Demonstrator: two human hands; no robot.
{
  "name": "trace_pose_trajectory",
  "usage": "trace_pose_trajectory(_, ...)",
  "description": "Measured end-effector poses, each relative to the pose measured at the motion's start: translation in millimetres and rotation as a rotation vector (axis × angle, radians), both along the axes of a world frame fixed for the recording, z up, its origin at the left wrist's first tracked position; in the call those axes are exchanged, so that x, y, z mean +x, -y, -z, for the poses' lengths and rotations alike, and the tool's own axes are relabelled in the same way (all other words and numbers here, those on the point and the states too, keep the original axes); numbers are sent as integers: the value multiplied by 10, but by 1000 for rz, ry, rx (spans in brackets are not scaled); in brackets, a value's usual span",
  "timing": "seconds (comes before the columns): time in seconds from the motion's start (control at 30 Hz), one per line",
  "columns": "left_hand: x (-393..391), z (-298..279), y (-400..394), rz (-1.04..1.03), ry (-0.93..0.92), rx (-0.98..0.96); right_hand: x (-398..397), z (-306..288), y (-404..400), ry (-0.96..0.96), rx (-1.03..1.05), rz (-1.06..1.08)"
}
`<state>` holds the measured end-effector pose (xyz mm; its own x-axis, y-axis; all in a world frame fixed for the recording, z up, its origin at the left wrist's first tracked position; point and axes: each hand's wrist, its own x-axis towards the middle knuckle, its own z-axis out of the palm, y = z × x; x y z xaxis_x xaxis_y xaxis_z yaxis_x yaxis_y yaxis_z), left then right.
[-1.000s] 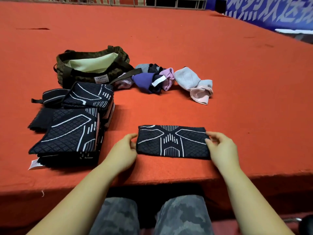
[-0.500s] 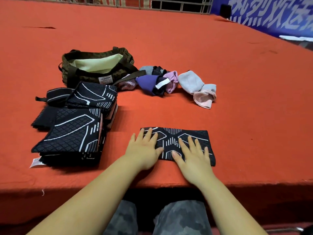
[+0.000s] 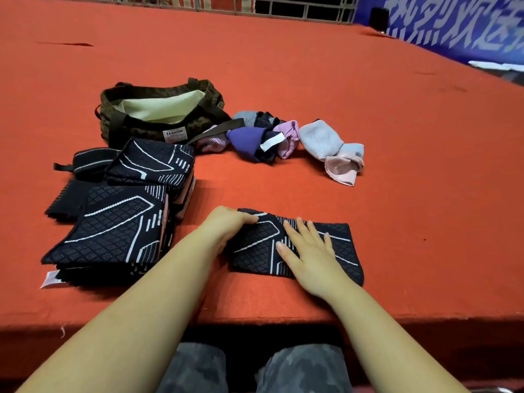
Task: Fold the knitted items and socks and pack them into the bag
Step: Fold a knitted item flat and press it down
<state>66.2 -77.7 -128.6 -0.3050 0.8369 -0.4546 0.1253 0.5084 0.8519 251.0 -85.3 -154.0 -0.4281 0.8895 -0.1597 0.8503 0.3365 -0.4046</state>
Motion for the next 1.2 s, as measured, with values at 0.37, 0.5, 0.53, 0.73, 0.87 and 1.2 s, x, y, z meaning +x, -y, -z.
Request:
trace_pose_trajectory(0.37,99,-31,175,66,-557,187,-21,171,-8,87,122,-7)
trace_pose_trajectory(0.5,75,17,345,113,-806,7,-50,155,-2,146,110,4)
trace_pose_trajectory(0.53,85,41,386,112,-814,19,-70,140,1,141,98,11)
trace_pose_trajectory(0.73,100,69,495,101,-381,-18,-285,134,248,63,86,-126)
trace_pose_trajectory(0.87,27,-48,482,144,-128,-142,-258,165,260,81,82,-140)
trace_pose_trajectory(1.2,-40,-97,705,85,348,-111,-212,91,355,-271,-10,-143)
